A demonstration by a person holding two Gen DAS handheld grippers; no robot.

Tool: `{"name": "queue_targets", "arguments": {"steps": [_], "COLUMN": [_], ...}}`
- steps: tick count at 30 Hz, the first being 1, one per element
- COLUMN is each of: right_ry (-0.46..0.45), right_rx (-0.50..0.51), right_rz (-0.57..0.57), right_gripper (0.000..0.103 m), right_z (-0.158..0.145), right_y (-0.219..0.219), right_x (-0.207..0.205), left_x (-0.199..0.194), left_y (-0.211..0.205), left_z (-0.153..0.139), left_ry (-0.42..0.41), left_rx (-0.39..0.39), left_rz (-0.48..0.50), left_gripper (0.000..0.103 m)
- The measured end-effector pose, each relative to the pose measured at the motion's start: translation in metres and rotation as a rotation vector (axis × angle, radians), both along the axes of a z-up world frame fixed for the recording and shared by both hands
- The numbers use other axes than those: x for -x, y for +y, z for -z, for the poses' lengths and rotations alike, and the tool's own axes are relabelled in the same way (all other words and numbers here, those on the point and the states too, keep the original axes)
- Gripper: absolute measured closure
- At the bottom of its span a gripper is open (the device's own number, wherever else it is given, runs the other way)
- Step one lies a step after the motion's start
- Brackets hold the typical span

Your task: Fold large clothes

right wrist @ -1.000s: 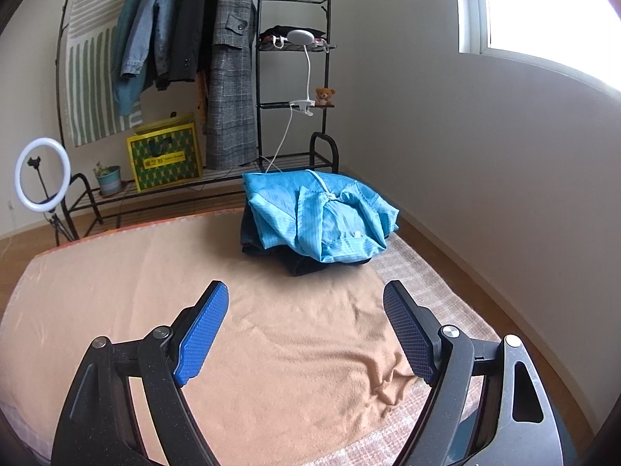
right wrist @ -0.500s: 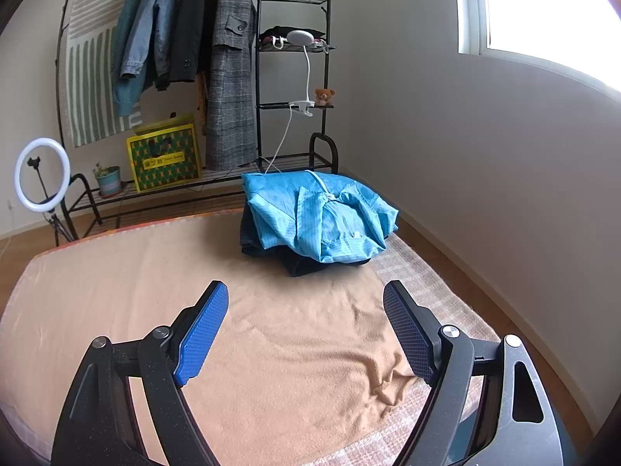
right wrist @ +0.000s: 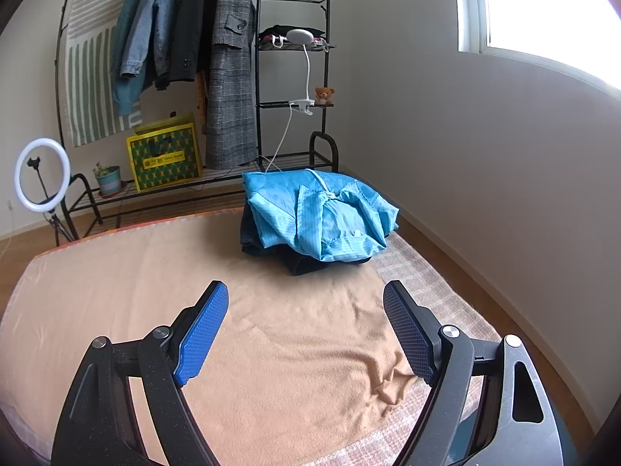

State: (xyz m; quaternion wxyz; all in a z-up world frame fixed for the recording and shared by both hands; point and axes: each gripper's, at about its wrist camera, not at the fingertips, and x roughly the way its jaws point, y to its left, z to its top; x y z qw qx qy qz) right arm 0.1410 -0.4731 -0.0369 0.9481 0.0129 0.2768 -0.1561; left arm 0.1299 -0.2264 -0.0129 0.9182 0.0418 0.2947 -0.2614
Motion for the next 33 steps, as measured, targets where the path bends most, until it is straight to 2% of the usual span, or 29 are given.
{"name": "queue_targets", "arguments": {"steps": [33], "right_ry": [0.003], "right_rx": [-0.004], "right_rz": [0.0], "right_gripper": [0.021], "right_z": [0.0023], "right_y": [-0.0025], "right_x": [-0.0006], "left_x": [-0.0017], "left_y": [-0.0075], "left_z": [-0.0019], "left_ry": [0.008], "left_rx": [-0.007], "left_rz": [-0.021], "left_gripper": [0.0]}}
